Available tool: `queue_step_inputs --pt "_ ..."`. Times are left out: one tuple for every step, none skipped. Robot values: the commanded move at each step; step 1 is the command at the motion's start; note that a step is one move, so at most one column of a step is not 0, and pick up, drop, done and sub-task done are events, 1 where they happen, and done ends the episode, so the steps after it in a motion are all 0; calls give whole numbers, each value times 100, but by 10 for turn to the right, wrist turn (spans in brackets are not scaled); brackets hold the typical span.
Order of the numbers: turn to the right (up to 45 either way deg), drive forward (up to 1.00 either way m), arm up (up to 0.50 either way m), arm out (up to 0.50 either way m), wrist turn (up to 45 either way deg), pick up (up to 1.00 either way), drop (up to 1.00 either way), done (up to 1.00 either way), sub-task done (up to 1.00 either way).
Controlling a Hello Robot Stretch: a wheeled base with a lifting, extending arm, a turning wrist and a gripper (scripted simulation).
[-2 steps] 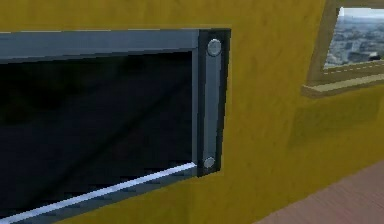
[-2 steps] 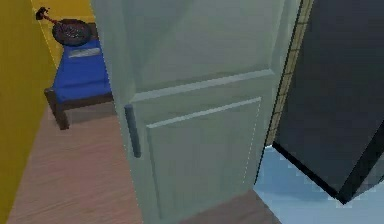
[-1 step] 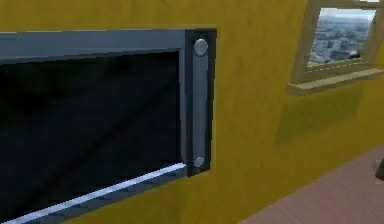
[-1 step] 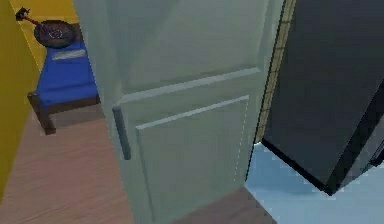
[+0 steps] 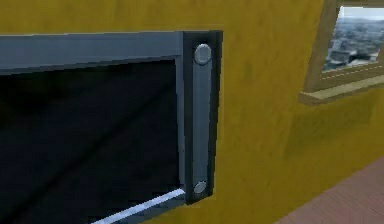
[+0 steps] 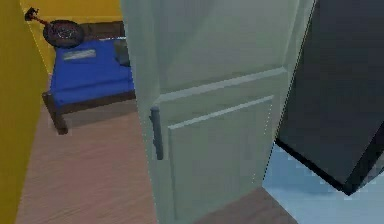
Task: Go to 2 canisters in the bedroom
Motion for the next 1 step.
queue_step_inputs --pt "390 0 0 0 0 0 0 0 0"
